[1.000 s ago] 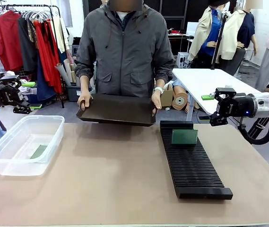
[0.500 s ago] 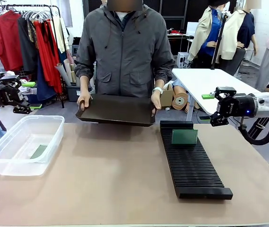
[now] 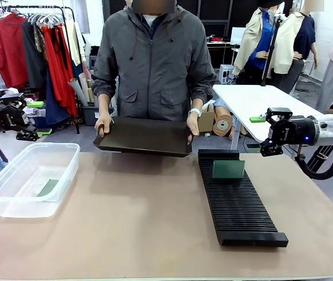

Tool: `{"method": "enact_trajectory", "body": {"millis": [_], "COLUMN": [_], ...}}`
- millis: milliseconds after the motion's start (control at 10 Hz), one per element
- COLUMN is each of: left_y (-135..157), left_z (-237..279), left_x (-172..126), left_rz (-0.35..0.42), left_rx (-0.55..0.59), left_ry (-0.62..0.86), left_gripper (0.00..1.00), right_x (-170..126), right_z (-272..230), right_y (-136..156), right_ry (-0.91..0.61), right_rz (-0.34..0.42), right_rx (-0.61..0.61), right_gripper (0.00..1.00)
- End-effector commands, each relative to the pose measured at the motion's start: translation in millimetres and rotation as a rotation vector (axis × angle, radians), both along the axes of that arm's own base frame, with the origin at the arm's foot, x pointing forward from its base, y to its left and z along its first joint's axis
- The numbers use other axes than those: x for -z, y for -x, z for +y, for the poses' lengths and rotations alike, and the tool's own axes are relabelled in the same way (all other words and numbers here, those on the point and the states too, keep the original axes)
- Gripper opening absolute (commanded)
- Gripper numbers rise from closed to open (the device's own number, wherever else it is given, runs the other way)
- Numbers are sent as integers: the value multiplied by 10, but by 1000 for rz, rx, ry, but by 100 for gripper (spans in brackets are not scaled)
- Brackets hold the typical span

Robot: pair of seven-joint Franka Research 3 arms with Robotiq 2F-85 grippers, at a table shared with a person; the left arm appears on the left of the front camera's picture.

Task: Sort PCBs into racks and boxes based on the side picked up.
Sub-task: If the short side of the Blank PCB is picked up, insert it into the PCB Rack ; if the long side is picked up, place it in the Organizing box.

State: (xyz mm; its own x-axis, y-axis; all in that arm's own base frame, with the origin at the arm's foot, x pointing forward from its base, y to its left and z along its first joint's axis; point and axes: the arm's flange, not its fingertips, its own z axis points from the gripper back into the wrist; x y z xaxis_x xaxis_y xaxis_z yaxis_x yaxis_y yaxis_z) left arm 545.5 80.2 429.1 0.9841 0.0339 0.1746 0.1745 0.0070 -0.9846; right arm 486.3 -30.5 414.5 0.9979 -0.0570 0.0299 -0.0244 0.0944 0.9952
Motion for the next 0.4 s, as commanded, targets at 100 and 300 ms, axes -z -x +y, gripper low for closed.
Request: {"method": "enact_trajectory", "body": {"millis": [100,300], "left_y": [29,29], "left_z": [1,1], "left_x": [-21,-21], "left_rz": [4,4], "left_rx": [1,1], "left_ry": [-11,-11], "left_gripper": [100,100], "right_x": [-9,-9], "right_z": [-4,-4], "right_y": [0,0], "right_ry": [6,6], "right_rz": [-5,-5], "right_rx": [2,2], "right_gripper": [100,100]}}
